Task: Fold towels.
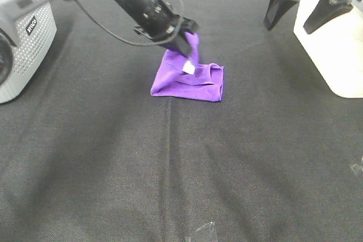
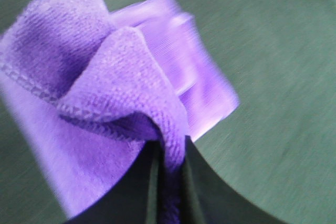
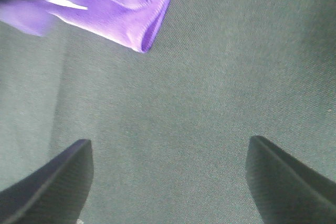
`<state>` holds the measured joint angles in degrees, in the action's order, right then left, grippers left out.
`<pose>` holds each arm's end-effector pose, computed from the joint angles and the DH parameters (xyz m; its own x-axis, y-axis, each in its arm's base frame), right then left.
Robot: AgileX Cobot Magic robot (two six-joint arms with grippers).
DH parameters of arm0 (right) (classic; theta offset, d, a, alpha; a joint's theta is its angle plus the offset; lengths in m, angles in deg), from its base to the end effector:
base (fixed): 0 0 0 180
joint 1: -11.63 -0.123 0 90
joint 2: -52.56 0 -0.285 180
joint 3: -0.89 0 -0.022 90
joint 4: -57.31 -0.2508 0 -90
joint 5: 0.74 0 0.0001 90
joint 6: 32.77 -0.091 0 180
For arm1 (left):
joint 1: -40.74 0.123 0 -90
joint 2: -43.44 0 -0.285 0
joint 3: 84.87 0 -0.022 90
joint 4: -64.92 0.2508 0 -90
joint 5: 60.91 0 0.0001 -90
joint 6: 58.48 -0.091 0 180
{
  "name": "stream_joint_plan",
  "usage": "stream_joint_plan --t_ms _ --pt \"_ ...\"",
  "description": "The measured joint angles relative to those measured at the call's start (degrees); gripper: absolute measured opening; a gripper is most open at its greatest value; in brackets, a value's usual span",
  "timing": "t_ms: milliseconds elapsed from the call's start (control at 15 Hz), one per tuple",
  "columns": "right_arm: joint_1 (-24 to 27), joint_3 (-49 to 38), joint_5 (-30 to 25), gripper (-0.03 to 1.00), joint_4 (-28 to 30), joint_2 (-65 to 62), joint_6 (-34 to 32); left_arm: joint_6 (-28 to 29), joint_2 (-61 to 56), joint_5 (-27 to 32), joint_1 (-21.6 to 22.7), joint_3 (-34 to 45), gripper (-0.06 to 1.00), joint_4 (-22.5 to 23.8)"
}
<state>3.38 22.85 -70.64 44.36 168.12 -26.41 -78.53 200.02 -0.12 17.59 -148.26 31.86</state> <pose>0.3936 0.0764 0.3012 -0.9396 -0.1680 -0.2984 -0.2314 0.9538 0.1918 0.4921 -0.2575 0.1753 -0.7673 0.3686 -0.5247 0.6011 0.6985 -0.3883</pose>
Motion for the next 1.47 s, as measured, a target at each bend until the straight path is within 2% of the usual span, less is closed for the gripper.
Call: stream_joint_plan --t_ms 133,200,333,400,467,600,733,800,867,933,1067,1133,1200,1333,1467 --pt "0.0 0.0 0.0 0.76 0.0 -1.2 0.17 0.06 0.34 -4.01 -1.43 0.0 0.08 -0.74" --pt "0.0 0.0 0.0 0.76 -0.06 -1.6 0.17 0.06 0.4 -4.76 -1.95 0.0 0.16 -1.15" --pt "0.0 0.0 0.0 0.76 -0.23 -2.58 0.17 0.06 0.63 -5.27 -2.69 0.0 0.45 -3.95" --pt "0.0 0.0 0.0 0.76 -0.4 -3.61 0.17 -0.06 0.86 -5.96 -3.04 0.0 0.55 -6.93" --pt "0.0 0.0 -0.06 0.76 -0.46 -4.53 0.17 -1.03 1.03 -7.28 -3.44 0.0 0.6 -11.0" --pt "0.0 0.0 -0.06 0.76 -0.46 -6.3 0.17 -4.3 1.09 -8.65 -3.84 -0.34 0.64 -17.65" --pt "0.0 0.0 -0.11 0.76 -0.46 -7.73 0.17 -5.04 1.09 -7.73 -3.9 -2.12 0.64 -18.51" --pt "0.0 0.0 -0.11 0.76 -0.46 -8.42 0.23 -4.58 1.09 -5.5 -3.55 -3.84 0.65 -16.67" --pt "0.0 0.0 -0.11 0.76 -0.34 -9.0 0.23 -2.64 1.03 -2.98 -3.27 -5.79 0.67 -12.55" --pt "0.0 -0.06 -0.11 0.76 -0.06 -9.8 0.23 1.15 0.74 0.23 -2.81 -7.85 0.69 -4.98" --pt "0.0 -0.17 -0.17 0.76 1.09 -11.52 -0.11 9.0 -1.26 7.1 -2.35 -11.52 0.7 13.01" --pt "0.0 -0.8 -0.11 0.76 1.49 -12.55 -0.29 12.03 -2.86 8.37 -2.18 -13.69 0.7 21.31" --pt "0.0 -2.29 -0.11 0.76 2.18 -13.87 -0.69 15.18 -4.76 8.42 -1.83 -14.95 0.7 26.47" --pt "0.0 -7.62 -0.06 0.76 4.7 -17.65 -1.78 19.42 -8.71 8.59 0.63 -15.3 0.7 29.34" --pt "0.0 -14.04 -0.11 0.76 5.84 -21.89 -2.81 20.63 -13.41 8.59 6.19 -11.23 0.7 30.02"
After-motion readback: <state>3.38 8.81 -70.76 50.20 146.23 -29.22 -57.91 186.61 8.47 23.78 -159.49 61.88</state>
